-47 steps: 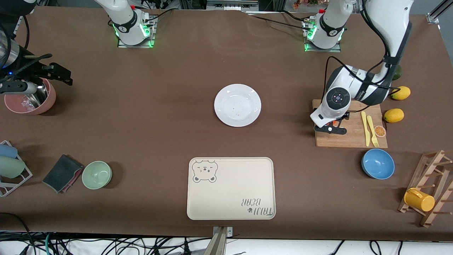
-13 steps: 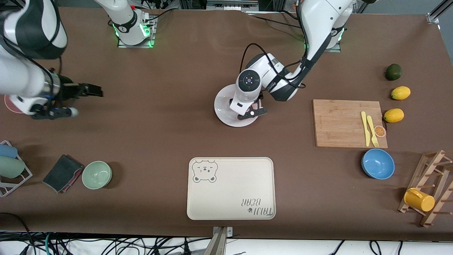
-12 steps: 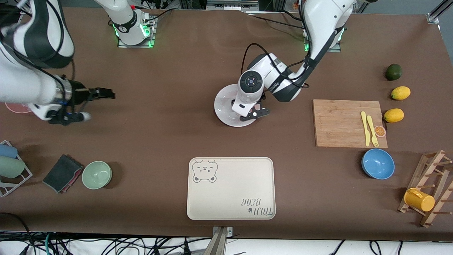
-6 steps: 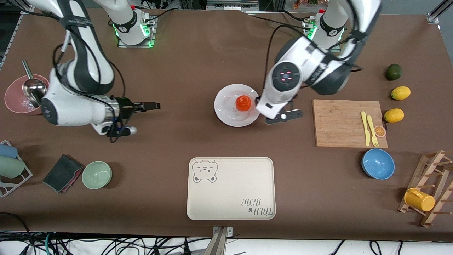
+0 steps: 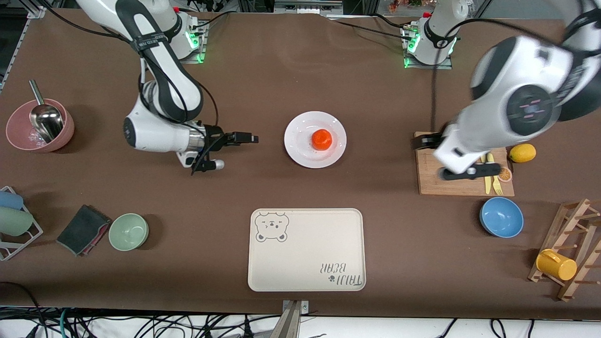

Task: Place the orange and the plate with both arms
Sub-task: 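Open the left gripper and withdraw it while the right gripper reaches the plate, then grip the white plate rim with the right gripper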

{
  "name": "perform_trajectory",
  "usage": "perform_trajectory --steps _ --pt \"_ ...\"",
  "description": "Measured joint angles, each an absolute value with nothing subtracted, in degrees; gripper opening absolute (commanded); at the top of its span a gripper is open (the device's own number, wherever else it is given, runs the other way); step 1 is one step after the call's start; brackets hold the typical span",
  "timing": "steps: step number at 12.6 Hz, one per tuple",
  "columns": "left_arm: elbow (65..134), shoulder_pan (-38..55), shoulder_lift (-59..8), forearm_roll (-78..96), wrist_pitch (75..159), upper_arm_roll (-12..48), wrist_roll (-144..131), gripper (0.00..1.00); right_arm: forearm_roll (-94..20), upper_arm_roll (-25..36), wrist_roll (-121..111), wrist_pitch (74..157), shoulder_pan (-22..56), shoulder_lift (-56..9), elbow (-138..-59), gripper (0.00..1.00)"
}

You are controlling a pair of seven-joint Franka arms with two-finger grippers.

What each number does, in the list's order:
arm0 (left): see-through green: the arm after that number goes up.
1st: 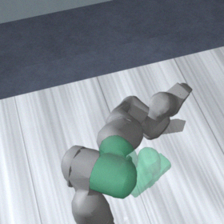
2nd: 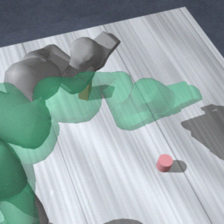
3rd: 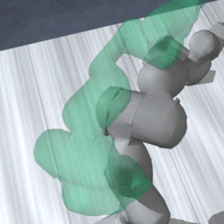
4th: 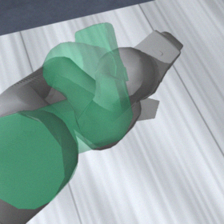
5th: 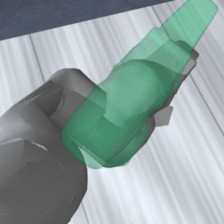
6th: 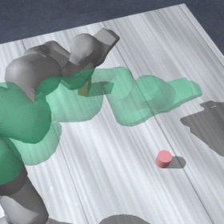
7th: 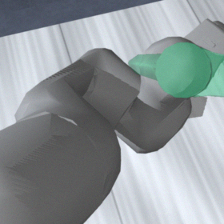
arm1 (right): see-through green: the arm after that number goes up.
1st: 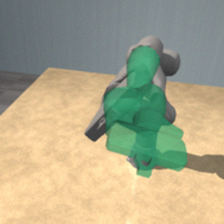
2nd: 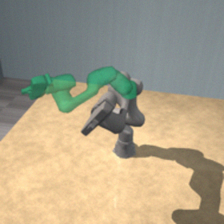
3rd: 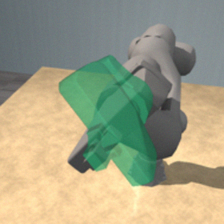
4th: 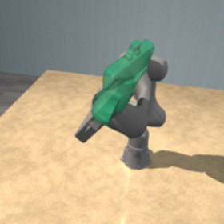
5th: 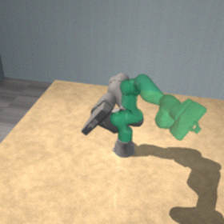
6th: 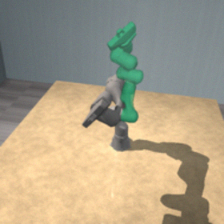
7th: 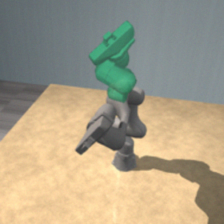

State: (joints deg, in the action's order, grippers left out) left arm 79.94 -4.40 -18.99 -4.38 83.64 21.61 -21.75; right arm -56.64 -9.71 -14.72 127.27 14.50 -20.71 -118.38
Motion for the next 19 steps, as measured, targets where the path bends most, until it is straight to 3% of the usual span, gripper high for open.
perform_trajectory --steps 4,8,11,15,17,19 --pt "82.1 -5.61 -12.15 0.3 82.71 14.73 -8.98 1.0 -68.38 -13.99 -27.68 134.63 14.52 -21.63 -124.17 1.0" --pt "95.25 -2.12 -4.68 3.85 95.32 4.39 1.39 1.0 -69.45 -16.57 -28.01 140.93 17.16 -26.27 -122.34 1.0" --pt "102.31 -1.55 0.78 2.86 99.9 3.12 2.04 1.0 -72.38 -16.61 -28.29 142.99 19.34 -29.75 -119.62 1.0" --pt "103.44 -0.55 2.71 1.65 99.85 3.06 -1.02 1.0 -73.41 -16.62 -28.29 145.32 21.4 -32.87 -116.59 0.98" --pt "103.45 -0.4 2.69 1.33 99.85 3.11 -1.84 1.0 -73.65 -16.63 -28.29 146.28 22.14 -34.02 -115.48 0.8" --pt "103.44 -0.15 2.69 -0.44 99.87 3.24 -1.99 1.0 -73.68 -16.64 -28.56 146.88 22.81 -34.63 -114.75 0.39"
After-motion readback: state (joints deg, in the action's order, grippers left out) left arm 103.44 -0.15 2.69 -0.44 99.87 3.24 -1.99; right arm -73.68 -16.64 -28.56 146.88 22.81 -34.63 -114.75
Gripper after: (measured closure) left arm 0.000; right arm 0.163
